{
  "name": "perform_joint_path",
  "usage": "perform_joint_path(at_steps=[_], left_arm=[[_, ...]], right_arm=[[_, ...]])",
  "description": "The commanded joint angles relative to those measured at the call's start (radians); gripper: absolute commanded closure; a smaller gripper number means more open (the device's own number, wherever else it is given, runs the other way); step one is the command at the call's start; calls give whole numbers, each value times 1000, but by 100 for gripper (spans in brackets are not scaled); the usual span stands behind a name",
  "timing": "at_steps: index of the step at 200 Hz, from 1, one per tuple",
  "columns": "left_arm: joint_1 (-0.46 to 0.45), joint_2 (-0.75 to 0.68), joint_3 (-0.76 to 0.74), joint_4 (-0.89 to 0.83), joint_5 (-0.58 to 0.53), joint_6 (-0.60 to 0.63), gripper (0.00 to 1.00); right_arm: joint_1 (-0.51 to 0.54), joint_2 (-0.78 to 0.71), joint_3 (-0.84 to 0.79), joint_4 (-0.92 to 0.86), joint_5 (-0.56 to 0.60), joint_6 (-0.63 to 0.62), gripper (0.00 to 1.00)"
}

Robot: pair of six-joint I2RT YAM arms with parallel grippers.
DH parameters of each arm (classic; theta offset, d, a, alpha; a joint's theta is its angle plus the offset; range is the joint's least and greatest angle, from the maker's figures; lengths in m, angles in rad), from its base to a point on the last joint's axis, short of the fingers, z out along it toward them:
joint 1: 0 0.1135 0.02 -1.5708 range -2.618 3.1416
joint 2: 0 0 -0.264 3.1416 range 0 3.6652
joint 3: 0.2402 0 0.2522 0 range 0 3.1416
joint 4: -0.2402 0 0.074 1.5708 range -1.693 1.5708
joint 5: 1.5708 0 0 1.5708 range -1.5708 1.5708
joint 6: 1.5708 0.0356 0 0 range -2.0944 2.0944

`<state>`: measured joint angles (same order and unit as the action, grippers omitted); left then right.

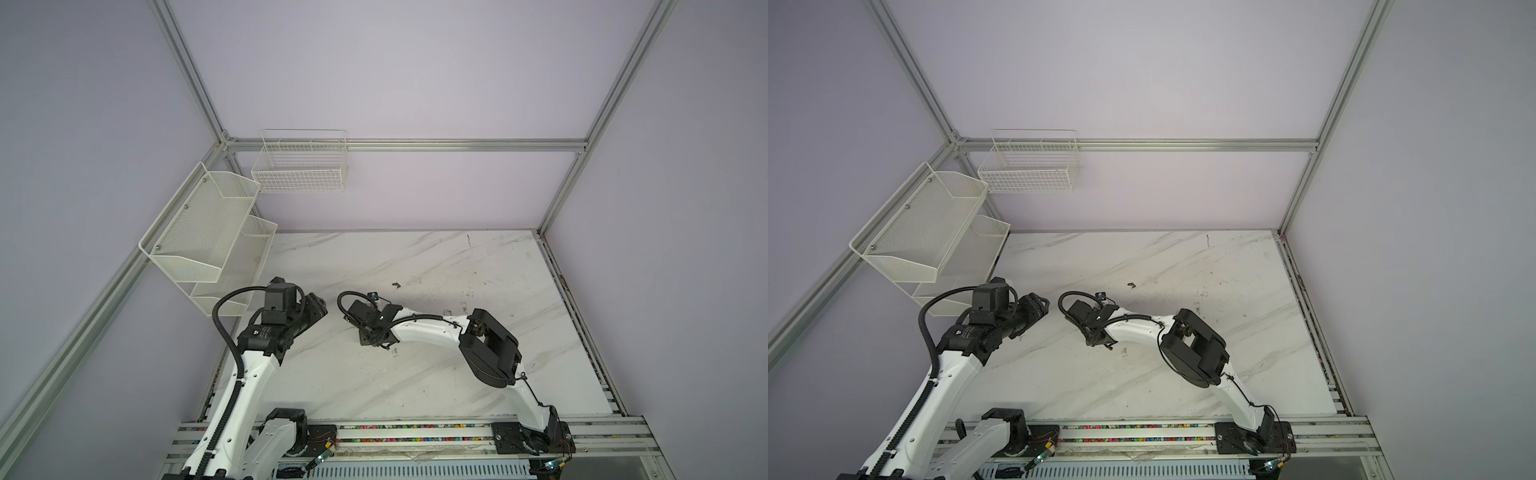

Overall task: Unlock with the key
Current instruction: 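Close the right gripper on the silver key's ring, then lift the silver key with the right gripper while the left reaches toward the second padlock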

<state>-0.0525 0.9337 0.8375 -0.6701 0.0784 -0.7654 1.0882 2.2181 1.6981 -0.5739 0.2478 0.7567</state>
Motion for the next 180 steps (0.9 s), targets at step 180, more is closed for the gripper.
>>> perform_joint_path(at_steps=[180], left_arm=[[6, 5, -68, 78, 174, -133, 37]], right_arm=[[-52, -164, -230, 220, -39, -174, 100]])
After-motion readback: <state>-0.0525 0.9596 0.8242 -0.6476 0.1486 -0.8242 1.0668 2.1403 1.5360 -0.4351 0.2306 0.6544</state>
